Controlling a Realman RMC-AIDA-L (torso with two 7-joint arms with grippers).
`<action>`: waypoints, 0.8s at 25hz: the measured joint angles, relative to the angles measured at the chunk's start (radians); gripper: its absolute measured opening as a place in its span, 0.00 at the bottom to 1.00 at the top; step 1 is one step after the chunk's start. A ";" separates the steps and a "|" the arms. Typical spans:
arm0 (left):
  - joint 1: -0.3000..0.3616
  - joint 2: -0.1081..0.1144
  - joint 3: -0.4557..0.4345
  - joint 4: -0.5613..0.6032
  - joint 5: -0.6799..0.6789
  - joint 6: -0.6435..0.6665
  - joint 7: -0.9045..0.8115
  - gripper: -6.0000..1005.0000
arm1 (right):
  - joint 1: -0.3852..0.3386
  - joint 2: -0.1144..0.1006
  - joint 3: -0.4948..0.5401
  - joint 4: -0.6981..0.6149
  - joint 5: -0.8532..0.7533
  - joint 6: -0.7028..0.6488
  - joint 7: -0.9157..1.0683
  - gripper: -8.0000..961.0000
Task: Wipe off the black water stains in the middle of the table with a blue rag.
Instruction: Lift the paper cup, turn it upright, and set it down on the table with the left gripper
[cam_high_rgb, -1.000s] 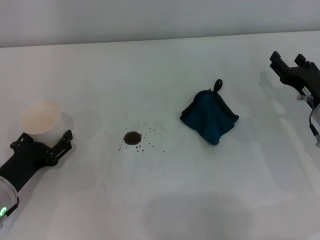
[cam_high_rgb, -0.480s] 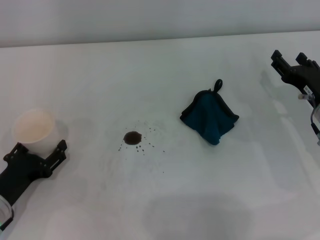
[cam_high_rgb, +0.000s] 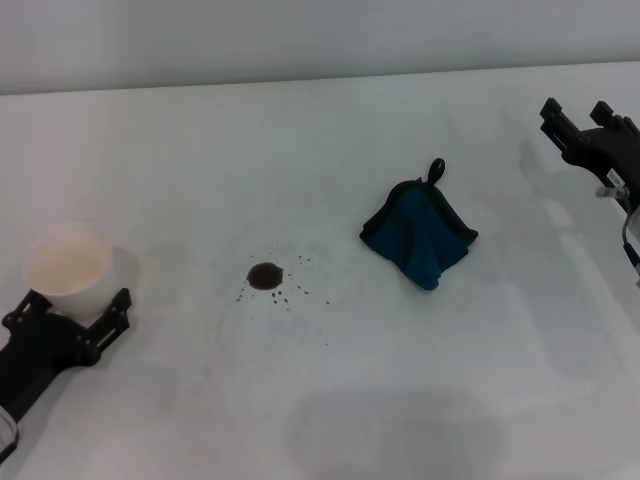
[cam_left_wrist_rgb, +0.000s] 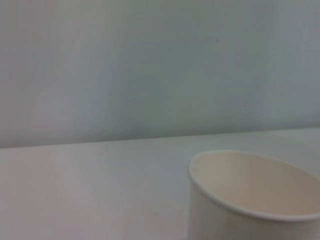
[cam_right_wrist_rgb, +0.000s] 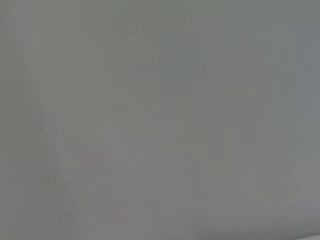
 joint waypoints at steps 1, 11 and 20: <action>-0.002 0.000 -0.002 0.001 -0.007 0.008 0.016 0.81 | 0.002 0.000 -0.002 0.000 0.000 0.000 0.000 0.83; -0.017 0.007 0.006 0.028 -0.108 0.000 0.056 0.83 | -0.004 0.000 -0.011 -0.002 -0.011 0.020 0.000 0.83; -0.084 0.004 0.006 0.026 -0.088 0.063 0.025 0.89 | 0.004 -0.001 -0.013 -0.018 -0.031 0.024 0.000 0.83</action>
